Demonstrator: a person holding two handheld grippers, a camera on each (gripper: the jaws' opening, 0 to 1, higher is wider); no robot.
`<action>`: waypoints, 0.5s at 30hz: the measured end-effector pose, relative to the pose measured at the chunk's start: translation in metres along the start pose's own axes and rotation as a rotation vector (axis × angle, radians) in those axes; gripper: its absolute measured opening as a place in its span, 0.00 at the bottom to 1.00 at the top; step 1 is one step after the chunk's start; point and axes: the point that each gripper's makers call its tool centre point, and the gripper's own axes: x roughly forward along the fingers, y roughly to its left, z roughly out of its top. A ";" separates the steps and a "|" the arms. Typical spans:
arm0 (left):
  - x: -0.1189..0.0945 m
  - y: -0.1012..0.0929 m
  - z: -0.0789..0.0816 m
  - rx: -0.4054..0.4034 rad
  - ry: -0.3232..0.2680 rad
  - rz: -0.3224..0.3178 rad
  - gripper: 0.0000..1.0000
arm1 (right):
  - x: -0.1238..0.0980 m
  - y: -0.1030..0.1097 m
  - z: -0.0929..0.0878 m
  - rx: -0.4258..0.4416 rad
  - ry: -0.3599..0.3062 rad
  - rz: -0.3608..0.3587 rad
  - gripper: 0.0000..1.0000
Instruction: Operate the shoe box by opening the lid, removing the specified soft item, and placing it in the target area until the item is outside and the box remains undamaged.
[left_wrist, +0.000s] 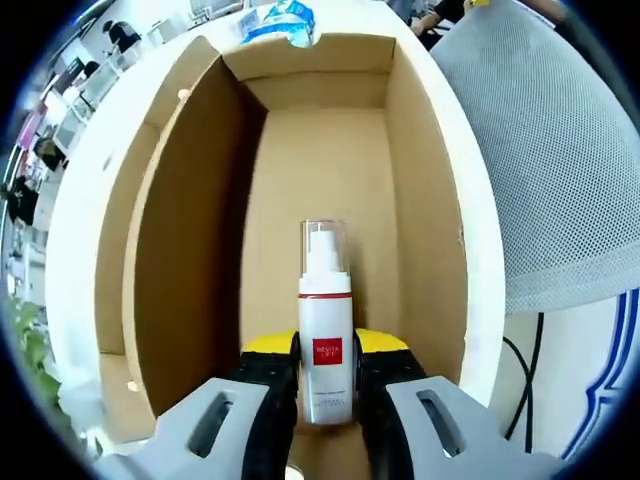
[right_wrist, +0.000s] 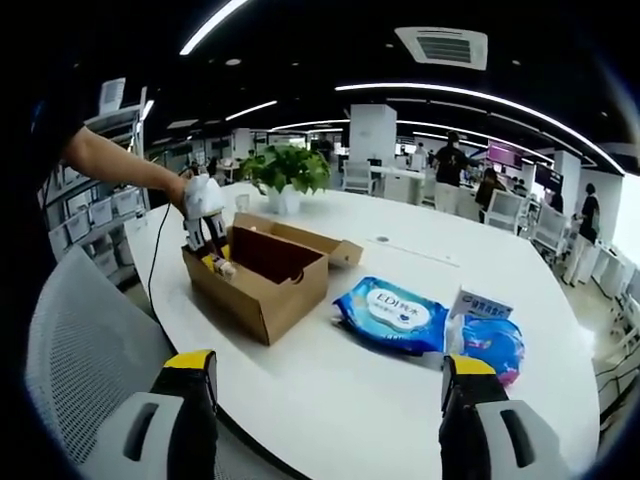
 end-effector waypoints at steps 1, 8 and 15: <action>-0.002 0.001 0.002 0.000 -0.006 0.005 0.19 | 0.000 0.000 0.000 0.002 0.000 -0.001 0.93; -0.013 0.006 0.015 0.011 -0.045 0.046 0.19 | -0.005 0.000 0.004 0.043 -0.002 -0.009 0.93; -0.023 0.007 0.028 0.034 -0.083 0.081 0.19 | -0.008 0.007 0.023 0.080 -0.049 0.001 0.89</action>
